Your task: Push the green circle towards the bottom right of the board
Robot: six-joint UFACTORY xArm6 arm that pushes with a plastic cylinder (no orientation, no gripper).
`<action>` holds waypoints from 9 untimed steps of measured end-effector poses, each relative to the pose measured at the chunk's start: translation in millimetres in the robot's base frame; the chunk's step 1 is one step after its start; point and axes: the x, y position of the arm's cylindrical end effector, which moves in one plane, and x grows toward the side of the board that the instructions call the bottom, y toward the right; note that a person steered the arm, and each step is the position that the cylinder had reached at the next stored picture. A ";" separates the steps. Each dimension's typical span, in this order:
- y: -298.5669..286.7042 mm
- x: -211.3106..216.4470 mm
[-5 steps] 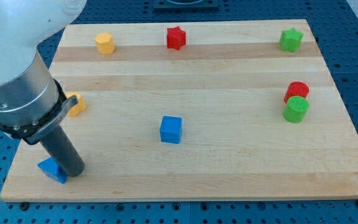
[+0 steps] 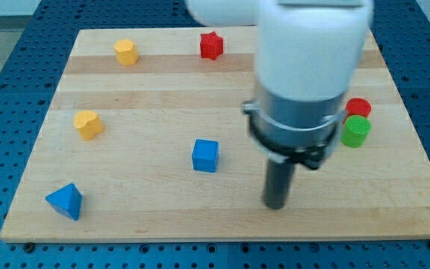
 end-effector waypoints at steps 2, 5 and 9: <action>24.7 -106.9; 95.9 -146.5; 110.4 -81.4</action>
